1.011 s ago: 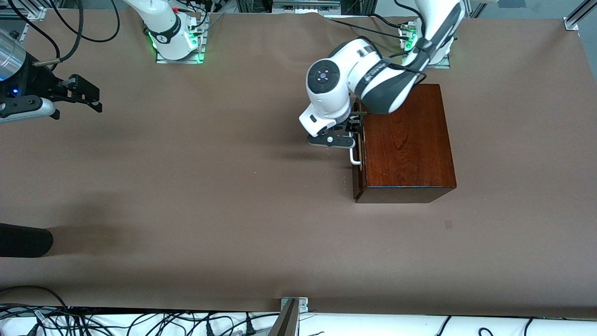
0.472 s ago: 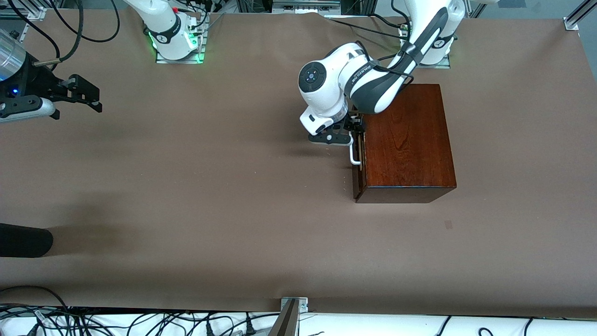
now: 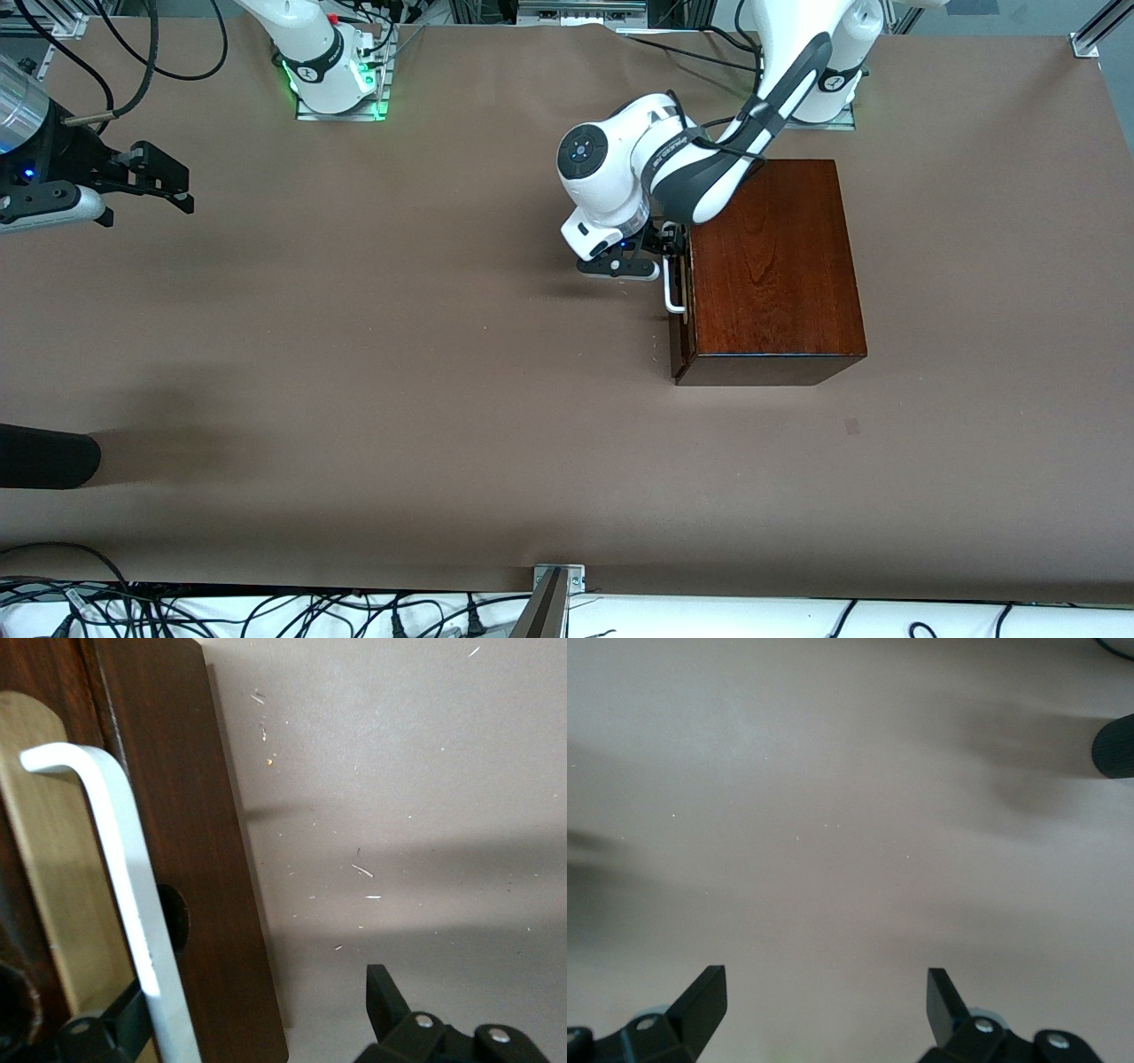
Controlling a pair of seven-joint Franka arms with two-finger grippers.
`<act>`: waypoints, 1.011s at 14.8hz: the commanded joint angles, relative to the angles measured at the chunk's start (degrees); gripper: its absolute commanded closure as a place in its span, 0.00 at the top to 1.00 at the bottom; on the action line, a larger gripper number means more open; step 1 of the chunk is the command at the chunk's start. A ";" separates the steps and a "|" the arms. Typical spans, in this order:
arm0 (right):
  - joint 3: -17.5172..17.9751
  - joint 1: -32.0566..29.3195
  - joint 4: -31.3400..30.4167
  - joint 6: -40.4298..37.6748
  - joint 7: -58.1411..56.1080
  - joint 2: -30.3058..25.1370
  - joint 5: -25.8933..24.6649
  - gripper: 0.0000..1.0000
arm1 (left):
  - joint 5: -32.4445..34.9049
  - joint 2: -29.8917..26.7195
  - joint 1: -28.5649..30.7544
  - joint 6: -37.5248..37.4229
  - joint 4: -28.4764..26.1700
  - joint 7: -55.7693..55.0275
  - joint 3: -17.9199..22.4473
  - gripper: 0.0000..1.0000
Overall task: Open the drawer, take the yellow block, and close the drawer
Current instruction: 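Pull the drawer open by the handle with the left gripper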
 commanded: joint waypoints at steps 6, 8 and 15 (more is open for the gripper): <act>-0.14 0.03 0.84 -0.52 0.07 0.13 1.05 1.00 | 1.62 1.33 -2.28 5.74 1.14 -3.97 0.01 1.00; -0.14 0.03 0.84 -0.52 0.07 0.04 1.05 1.00 | 1.70 2.20 -3.69 7.24 2.10 -5.02 0.09 1.00; -0.14 0.03 0.84 -0.52 0.07 0.04 0.96 1.00 | 1.35 7.39 -7.12 8.03 9.84 -10.21 0.18 1.00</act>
